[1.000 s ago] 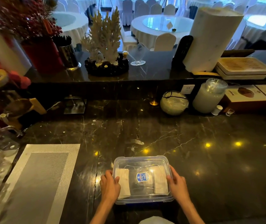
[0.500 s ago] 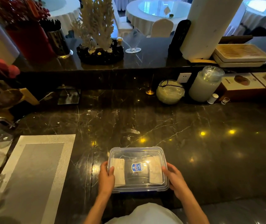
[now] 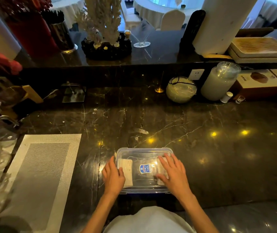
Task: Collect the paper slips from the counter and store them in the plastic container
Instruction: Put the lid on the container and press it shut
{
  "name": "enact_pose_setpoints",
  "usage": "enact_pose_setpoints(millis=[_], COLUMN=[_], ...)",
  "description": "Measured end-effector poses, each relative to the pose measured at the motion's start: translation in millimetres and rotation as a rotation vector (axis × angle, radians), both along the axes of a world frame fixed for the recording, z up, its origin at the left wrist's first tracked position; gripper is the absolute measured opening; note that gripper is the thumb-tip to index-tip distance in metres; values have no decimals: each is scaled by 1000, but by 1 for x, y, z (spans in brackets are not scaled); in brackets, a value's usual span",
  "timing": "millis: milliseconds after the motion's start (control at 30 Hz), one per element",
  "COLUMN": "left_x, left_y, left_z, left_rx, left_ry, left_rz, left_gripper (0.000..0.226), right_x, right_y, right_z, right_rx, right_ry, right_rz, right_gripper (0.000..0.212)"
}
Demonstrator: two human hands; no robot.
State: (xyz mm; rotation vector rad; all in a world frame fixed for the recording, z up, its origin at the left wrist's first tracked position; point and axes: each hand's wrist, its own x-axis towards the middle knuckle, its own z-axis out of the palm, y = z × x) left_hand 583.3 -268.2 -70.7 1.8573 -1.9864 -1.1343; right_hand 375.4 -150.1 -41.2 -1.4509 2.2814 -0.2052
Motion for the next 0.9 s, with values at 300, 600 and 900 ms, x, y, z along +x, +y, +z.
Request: enact_pose_setpoints(millis=[300,600,900], left_x=[-64,-99,-91], left_y=[-85,-112,-93], left_z=[21,23,8], left_rx=[-88,173,-64], left_ry=[-314,-294,-257], left_rz=[-703,-904,-837], left_gripper=[66,61,49], right_x=[5,4,2], right_y=[-10,-7,-6], right_z=[7,1,-4], right_rx=[103,68,59], right_ry=[-35,-96,-96], right_rz=[15,-27,-23], right_gripper=[74,73,73])
